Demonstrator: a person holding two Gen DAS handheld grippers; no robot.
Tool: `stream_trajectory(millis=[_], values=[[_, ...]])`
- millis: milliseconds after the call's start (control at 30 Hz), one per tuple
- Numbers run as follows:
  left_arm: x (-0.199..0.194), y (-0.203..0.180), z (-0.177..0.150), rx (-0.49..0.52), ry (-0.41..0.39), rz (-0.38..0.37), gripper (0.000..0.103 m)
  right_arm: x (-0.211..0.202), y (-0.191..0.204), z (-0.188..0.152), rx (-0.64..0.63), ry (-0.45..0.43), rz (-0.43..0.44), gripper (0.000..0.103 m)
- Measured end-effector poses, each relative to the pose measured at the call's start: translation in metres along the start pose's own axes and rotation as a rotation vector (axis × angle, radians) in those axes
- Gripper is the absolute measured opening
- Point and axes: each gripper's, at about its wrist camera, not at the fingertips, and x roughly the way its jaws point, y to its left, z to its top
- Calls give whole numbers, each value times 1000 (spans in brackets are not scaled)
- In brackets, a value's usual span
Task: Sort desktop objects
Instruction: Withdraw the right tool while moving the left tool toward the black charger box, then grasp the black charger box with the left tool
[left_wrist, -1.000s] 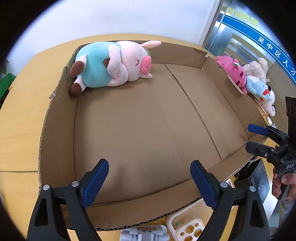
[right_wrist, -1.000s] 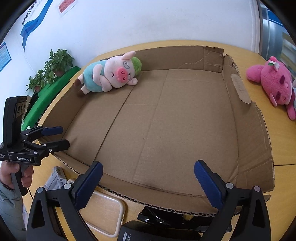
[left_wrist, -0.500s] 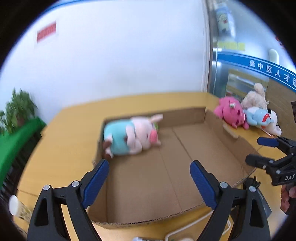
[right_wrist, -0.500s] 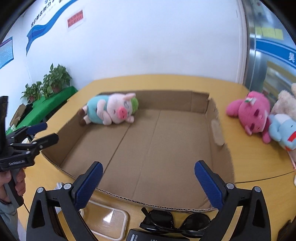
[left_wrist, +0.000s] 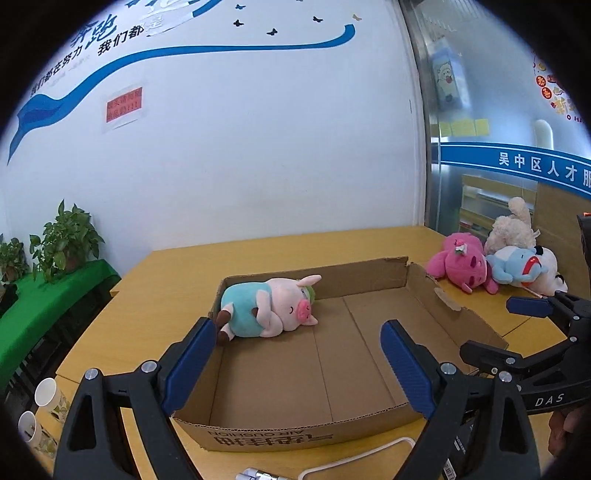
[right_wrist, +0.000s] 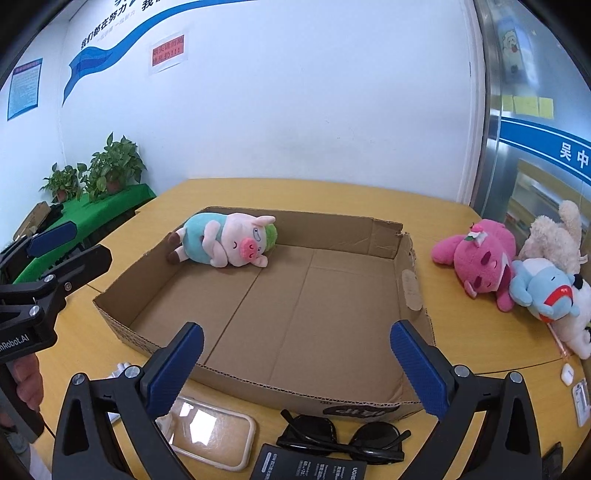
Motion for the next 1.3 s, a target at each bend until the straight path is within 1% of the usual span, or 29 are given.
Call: stream_trajectory(millis=[33, 167, 233, 300, 400, 467, 500, 600, 633, 667, 700, 833, 933, 1033, 1100, 1133, 1167, 1267, 1300], values=[[-2, 0, -1, -3, 3, -6, 92, -1, 0, -1, -1, -1, 0, 103], [-9, -3, -8, -18, 19, -75, 92, -8, 3, -6, -20, -12, -1, 103], [-11, -4, -13, -15, 34, -106, 92, -13, 2, -9, -21, -28, 12, 103], [-13, -6, -20, -9, 57, -110, 92, -22, 2, -13, -33, -52, 12, 103], [-14, -7, -32, -20, 102, -131, 92, -41, 3, -26, -80, -134, -38, 103], [-12, -9, -41, -33, 142, -176, 92, -48, 3, -36, -100, -133, -57, 103], [-11, -9, -45, -41, 160, -203, 92, -48, 1, -42, -100, -108, -53, 103], [-6, -14, -56, -74, 214, -280, 92, -40, -7, -64, -79, 26, -17, 103], [-4, -17, -60, -84, 231, -296, 92, -36, -10, -74, -79, 80, 7, 103], [-2, -20, -63, -89, 248, -311, 92, -34, -13, -83, -76, 110, 31, 103], [0, -23, -67, -89, 264, -324, 92, -34, -16, -91, -68, 127, 60, 103], [9, -37, -81, -82, 327, -377, 92, -31, -34, -116, 31, 184, 186, 103], [20, -50, -96, -96, 399, -459, 92, -20, -44, -131, 65, 254, 215, 103], [30, -65, -109, -101, 458, -514, 92, -4, -41, -147, 36, 349, 201, 103], [34, -70, -115, -108, 488, -539, 91, -1, -38, -155, 14, 366, 211, 103], [36, -72, -118, -111, 503, -545, 91, -1, -38, -157, 27, 365, 243, 103], [36, -73, -120, -112, 513, -549, 91, 1, -37, -158, 29, 372, 255, 102], [38, -74, -124, -118, 539, -570, 90, 2, -27, -160, -7, 389, 283, 103], [40, -74, -125, -119, 546, -577, 90, 1, -23, -160, -18, 389, 311, 101]])
